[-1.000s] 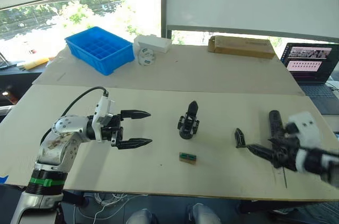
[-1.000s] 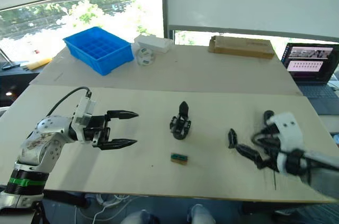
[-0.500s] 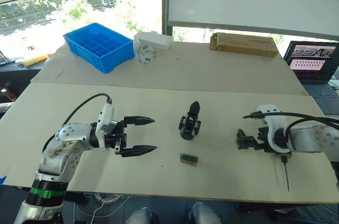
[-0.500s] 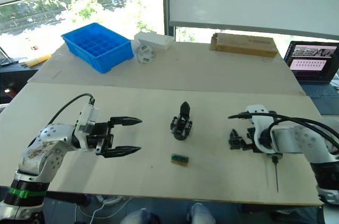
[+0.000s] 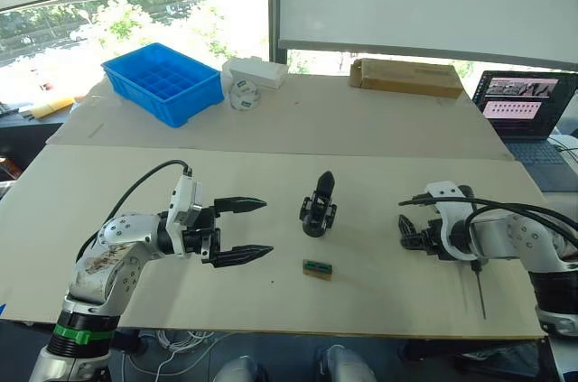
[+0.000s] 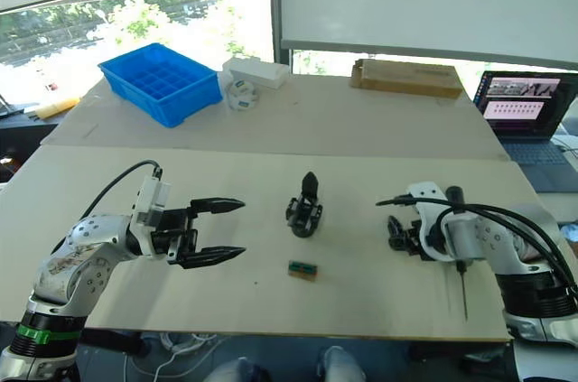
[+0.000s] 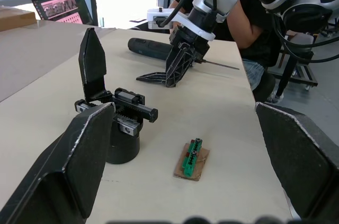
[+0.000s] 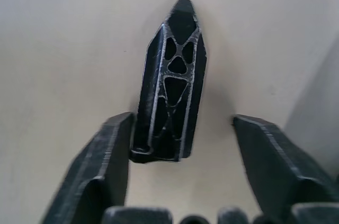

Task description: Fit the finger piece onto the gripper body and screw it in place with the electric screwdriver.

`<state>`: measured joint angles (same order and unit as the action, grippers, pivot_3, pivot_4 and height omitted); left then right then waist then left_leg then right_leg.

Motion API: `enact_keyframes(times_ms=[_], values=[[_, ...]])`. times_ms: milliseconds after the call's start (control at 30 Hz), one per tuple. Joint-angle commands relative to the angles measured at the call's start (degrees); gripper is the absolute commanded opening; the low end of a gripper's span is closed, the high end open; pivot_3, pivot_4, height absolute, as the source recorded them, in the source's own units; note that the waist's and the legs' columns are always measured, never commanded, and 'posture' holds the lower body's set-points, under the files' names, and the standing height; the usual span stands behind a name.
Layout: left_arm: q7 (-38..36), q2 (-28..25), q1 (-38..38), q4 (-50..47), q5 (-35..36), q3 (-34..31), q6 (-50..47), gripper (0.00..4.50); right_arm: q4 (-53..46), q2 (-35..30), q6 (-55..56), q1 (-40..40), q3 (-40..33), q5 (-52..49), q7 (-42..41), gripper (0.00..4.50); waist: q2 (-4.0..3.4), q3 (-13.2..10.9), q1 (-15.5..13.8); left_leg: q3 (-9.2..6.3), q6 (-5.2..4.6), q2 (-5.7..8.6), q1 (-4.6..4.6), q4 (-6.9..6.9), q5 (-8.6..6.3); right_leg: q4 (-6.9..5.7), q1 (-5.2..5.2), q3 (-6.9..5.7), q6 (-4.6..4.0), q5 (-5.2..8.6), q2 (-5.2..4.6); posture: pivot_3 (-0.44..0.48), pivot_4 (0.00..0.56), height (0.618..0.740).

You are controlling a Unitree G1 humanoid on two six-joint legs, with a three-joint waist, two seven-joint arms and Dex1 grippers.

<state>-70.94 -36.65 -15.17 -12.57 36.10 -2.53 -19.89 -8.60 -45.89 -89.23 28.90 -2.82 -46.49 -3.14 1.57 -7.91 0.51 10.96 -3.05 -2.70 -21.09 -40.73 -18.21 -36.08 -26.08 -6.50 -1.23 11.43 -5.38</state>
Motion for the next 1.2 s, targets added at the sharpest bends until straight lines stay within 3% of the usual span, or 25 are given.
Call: enact_keyframes(times_ms=[33,100,200,300,400,500,733,1200], values=[[-0.08,-0.82,-0.21,-1.85,1.19,-1.55,0.26,4.5,-0.89,1.27,-2.45,-1.45,0.25,1.8,-2.42,1.58,0.0,0.0,0.17,0.0,0.01,-0.01,0.0,0.0,0.0,0.0,0.0,0.0,0.0,0.0,0.01,0.0,0.15,0.74],[0.43,-0.78,-0.27,-1.8,1.6,-1.93,-0.11,4.5,-3.24,1.52,1.28,-2.32,-0.95,2.54,-4.39,1.12,0.0,0.0,0.18,0.0,0.03,-0.02,0.0,0.0,0.01,0.0,-0.01,0.0,-0.02,0.0,0.03,0.0,0.15,0.74],[2.38,0.06,-0.41,-2.13,3.16,-3.12,-1.23,4.5,-10.84,1.75,18.17,-5.56,-3.82,3.88,-12.94,1.12,-0.04,-0.03,0.18,0.0,0.04,-0.03,-0.01,0.01,0.02,0.01,-0.03,-0.01,-0.02,0.01,0.06,0.0,0.15,0.74],[8.87,3.5,-2.39,-2.71,6.92,-5.3,-3.94,4.5,-19.8,5.39,32.95,-9.31,-11.87,6.09,-14.87,1.12,-0.4,-0.17,0.25,0.07,0.07,-0.02,-0.02,0.02,0.03,-0.03,-0.1,0.11,0.14,0.08,0.09,0.0,0.15,0.74],[15.47,6.71,-4.39,-3.53,11.66,-6.69,-8.8,4.5,-27.43,4.26,51.63,-14.38,-10.18,15.83,-20.66,1.12,-0.45,-0.19,-0.43,0.03,0.09,0.02,-0.03,0.02,0.05,-0.04,-0.09,0.16,0.19,0.1,0.07,0.0,0.15,0.74],[24.86,11.95,-7.77,-3.76,19.07,-8.37,-14.17,4.5,-31.21,5.57,60.29,-14.88,-7.18,22.0,-20.27,1.12,-0.44,-0.19,-0.55,0.04,0.09,0.04,-0.01,0.02,0.05,-0.02,-0.07,0.14,0.24,0.13,0.07,0.0,0.15,0.74],[37.76,22.66,-15.03,-3.27,25.14,-8.19,-16.91,4.5,-31.7,9.75,66.39,-9.58,5.7,35.21,-17.74,1.12,-0.39,-0.17,-0.18,0.08,0.14,0.07,0.08,-0.04,0.09,-0.11,-0.04,0.44,0.08,-0.01,0.12,0.0,0.15,0.74],[41.37,28.15,-10.9,-9.11,28.1,-2.83,-18.75,4.5,-31.49,13.61,65.31,-7.8,11.15,41.35,-20.93,1.12,-0.39,-0.17,0.23,0.08,0.17,0.07,0.09,-0.02,0.12,-0.09,-0.04,0.26,-0.04,-0.04,0.2,0.0,0.15,0.74]])
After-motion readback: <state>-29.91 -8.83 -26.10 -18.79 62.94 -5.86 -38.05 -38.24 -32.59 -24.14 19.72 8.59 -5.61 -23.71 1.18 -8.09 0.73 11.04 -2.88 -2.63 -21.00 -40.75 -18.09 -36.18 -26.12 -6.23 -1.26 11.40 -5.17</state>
